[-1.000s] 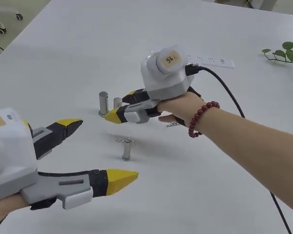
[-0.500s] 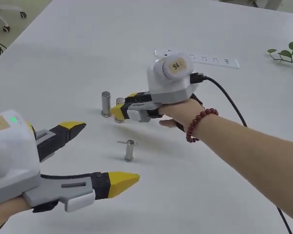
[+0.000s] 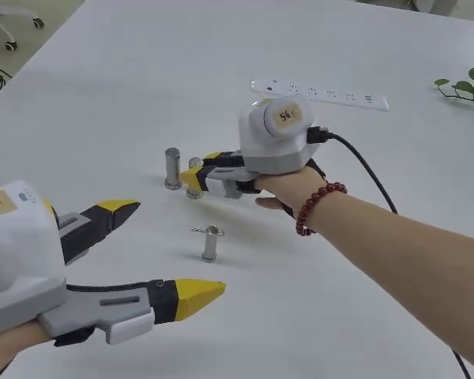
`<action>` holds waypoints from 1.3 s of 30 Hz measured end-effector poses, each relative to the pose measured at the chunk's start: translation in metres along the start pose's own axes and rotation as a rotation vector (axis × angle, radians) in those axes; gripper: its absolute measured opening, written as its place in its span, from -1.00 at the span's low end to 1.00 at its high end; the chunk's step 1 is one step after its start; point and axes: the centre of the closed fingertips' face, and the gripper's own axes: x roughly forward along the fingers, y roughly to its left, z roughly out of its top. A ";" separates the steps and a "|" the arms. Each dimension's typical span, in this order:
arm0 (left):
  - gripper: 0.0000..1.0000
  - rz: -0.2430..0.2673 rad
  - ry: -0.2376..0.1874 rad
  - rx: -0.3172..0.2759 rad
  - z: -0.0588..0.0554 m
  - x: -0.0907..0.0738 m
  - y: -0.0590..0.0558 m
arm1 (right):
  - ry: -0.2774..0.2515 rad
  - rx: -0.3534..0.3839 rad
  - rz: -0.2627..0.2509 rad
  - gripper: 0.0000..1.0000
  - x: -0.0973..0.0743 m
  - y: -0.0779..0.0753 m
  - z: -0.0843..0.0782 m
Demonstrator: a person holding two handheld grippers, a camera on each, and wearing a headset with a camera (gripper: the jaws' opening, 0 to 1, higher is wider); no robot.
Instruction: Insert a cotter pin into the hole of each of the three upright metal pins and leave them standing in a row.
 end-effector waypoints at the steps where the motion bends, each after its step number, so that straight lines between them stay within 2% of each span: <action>1: 0.81 0.001 0.000 0.000 0.000 0.000 0.000 | -0.002 -0.001 0.000 -0.66 0.000 0.000 0.000; 3: 0.80 0.003 0.003 0.001 0.000 0.000 0.001 | -0.005 -0.010 -0.004 -0.68 0.000 0.000 0.000; 7: 0.79 0.001 0.006 0.002 -0.001 0.000 0.000 | 0.002 -0.076 -0.023 -0.71 -0.001 0.001 0.001; 22: 0.77 0.006 0.010 0.011 0.000 0.000 0.001 | 0.022 -0.110 -0.038 -0.74 -0.003 -0.003 -0.001; 26: 0.77 0.005 0.009 0.010 0.000 0.000 0.001 | 0.030 -0.139 -0.052 -0.74 -0.007 -0.004 -0.002; 31: 0.76 0.001 0.011 0.012 0.000 0.002 -0.002 | 0.013 -0.126 -0.072 -0.74 -0.018 -0.006 -0.002; 39: 0.76 -0.003 0.014 0.013 -0.001 0.004 -0.005 | 0.015 -0.122 -0.090 -0.74 -0.035 -0.005 -0.009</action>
